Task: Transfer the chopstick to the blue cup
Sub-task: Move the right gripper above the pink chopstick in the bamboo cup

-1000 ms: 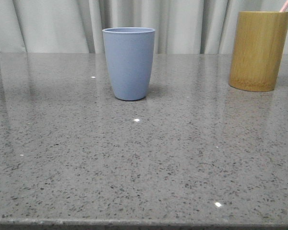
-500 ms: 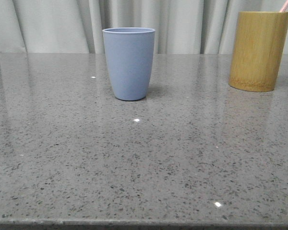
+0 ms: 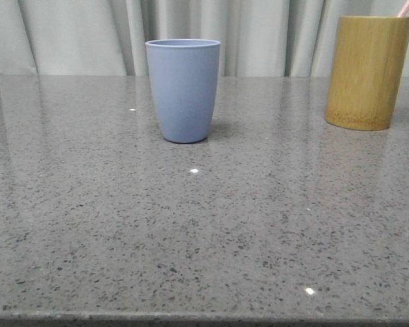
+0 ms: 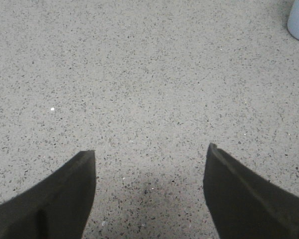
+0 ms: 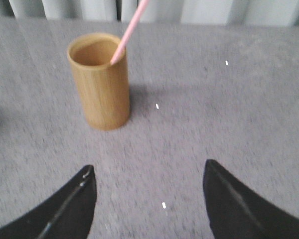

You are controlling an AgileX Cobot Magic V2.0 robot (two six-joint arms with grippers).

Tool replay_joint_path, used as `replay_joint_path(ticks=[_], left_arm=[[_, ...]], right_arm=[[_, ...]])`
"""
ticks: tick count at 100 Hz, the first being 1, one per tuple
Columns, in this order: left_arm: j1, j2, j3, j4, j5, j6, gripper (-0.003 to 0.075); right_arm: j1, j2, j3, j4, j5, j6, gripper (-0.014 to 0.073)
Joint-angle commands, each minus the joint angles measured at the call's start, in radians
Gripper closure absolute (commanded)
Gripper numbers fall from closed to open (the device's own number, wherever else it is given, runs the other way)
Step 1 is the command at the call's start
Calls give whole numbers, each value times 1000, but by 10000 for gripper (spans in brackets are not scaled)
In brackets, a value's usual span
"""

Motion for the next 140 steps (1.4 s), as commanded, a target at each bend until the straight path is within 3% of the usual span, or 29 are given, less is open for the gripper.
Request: replay_joint_path(ticks=[1, 60, 117, 140], left_arm=[[2, 4, -24, 1, -72, -11, 267], [2, 4, -24, 1, -72, -10, 267], [2, 4, -24, 1, -72, -10, 267], [2, 4, -24, 1, -72, -10, 267]], right_arm=[[-6, 17, -33, 17, -182, -3, 121], [-6, 389, -33, 54, -694, 3, 121], [-8, 591, -33, 79, -878, 36, 121], [-64, 610, -33, 79, -890, 36, 121]])
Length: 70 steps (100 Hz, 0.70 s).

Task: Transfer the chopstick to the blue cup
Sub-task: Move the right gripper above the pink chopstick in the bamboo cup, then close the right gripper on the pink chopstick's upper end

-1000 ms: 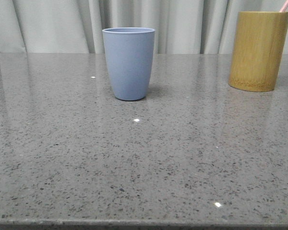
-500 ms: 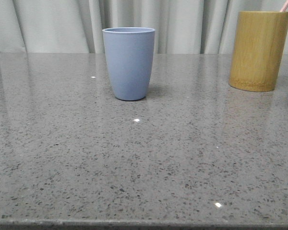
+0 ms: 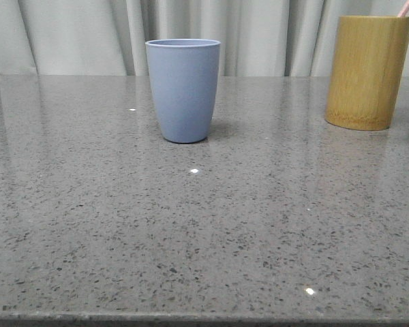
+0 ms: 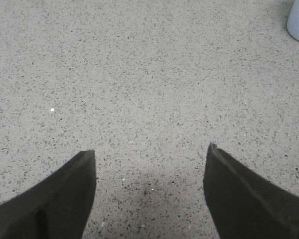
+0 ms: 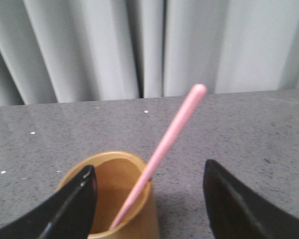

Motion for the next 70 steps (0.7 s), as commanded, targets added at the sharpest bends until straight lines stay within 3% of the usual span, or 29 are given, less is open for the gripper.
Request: replay_joint_path(ticks=[1, 70], left_arm=[[2, 4, -24, 1, -70, -8, 267], [2, 4, -24, 1, -70, -8, 267]], right_arm=[[-22, -14, -31, 0, -97, -2, 121], [-27, 96, -40, 47, -284, -1, 121]])
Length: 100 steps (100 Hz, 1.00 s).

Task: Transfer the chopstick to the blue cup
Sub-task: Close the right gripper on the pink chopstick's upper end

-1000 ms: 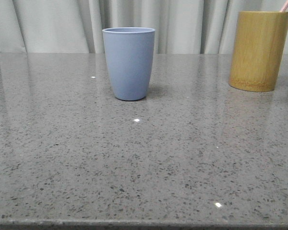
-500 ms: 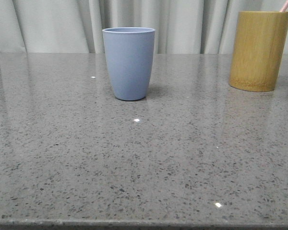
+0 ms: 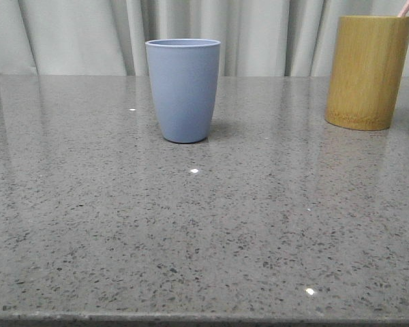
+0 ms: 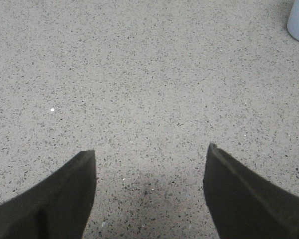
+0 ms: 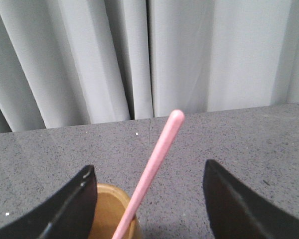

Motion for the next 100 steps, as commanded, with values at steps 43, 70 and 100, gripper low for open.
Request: replay_joint_path(ticks=[43, 70, 100], left_arm=[[2, 4, -24, 1, -70, -8, 267], [2, 4, -24, 1, -70, -8, 267], [2, 4, -24, 1, -70, -8, 267]], right_arm=[[-5, 88, -44, 23, -243, 24, 121], [-5, 122, -44, 23, -319, 50, 128], [-5, 126, -44, 23, -326, 51, 188]])
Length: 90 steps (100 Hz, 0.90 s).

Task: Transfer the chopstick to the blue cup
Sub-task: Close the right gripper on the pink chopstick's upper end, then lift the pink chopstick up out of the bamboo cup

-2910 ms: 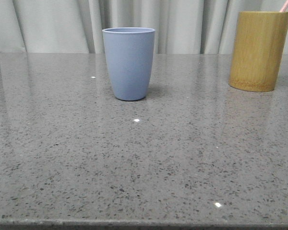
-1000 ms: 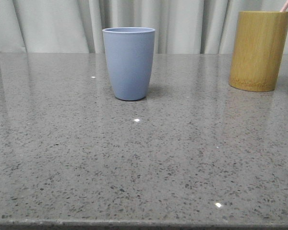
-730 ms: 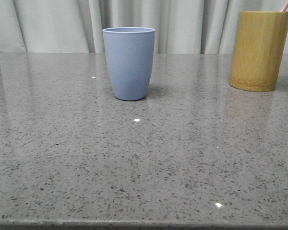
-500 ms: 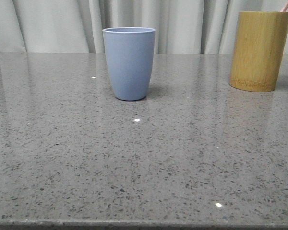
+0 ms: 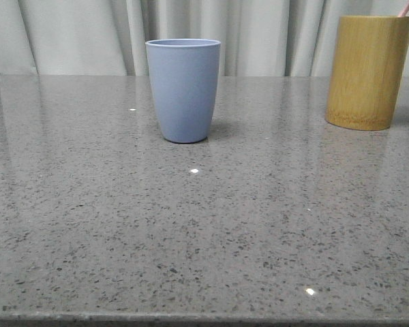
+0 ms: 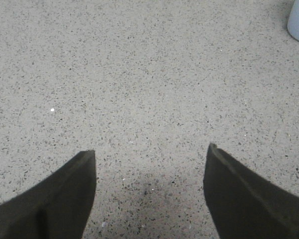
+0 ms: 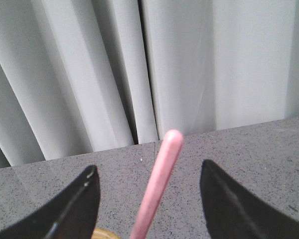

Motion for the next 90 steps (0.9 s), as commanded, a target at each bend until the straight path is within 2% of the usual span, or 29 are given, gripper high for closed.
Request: replay_joint_path(ticks=[1, 15, 49, 90], left_arm=[[2, 4, -24, 1, -70, -8, 267], [2, 4, -24, 1, -70, -8, 267], [2, 4, -24, 1, -70, -8, 267], [2, 4, -24, 1, -70, -8, 267]], right_arm=[[-5, -28, -38, 2, -88, 0, 195], [-5, -28, -38, 2, -88, 0, 274], [-5, -28, -38, 2, -88, 0, 384], [-5, -28, -38, 2, -118, 33, 574]])
